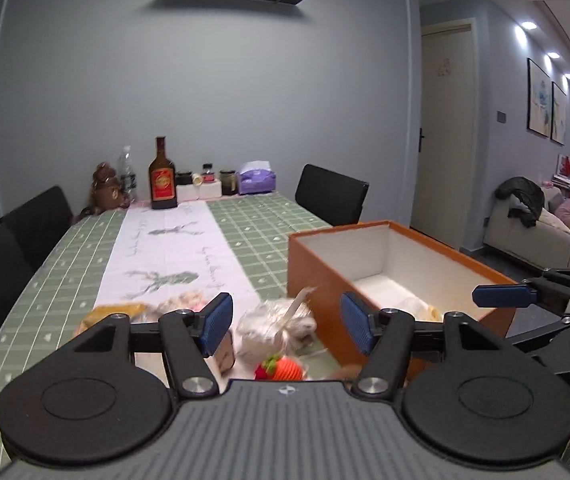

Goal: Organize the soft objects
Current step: 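Move both tools back over the remaining soft items, then grasp the brown plush bear with the right tool while the left tool grasps the coir sponge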

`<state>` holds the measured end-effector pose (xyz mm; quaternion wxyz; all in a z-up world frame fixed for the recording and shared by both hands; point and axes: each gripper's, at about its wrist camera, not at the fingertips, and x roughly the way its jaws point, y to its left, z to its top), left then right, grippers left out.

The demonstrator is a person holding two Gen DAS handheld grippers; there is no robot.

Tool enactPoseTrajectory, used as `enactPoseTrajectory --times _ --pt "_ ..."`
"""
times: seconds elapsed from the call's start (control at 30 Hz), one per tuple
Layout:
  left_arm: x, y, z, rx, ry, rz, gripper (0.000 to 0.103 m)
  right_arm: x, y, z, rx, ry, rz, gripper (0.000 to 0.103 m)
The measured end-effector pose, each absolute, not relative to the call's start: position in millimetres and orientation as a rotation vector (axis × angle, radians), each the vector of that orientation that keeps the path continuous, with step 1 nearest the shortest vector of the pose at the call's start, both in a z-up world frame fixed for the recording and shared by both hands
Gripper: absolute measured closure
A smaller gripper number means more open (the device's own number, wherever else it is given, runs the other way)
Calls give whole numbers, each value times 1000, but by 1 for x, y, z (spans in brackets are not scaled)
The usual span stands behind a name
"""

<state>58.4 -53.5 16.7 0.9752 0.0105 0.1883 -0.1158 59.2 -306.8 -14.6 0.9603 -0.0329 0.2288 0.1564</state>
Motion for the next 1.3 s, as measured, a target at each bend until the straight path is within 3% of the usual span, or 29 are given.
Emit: enactPoseTrajectory --times 0.63,1.0,1.13,1.3 --pt "7 12 -70 -65 544 -107 31 18 -250 -89 -109 523 326 20" --pt "17 17 -73 -66 594 -93 31 32 -233 -92 -255 468 320 20" --pt "20 15 -73 -39 605 -102 31 40 -223 -96 -345 451 354 29" --pt "25 16 -75 -31 627 -94 31 52 -213 -105 -441 434 356 30"
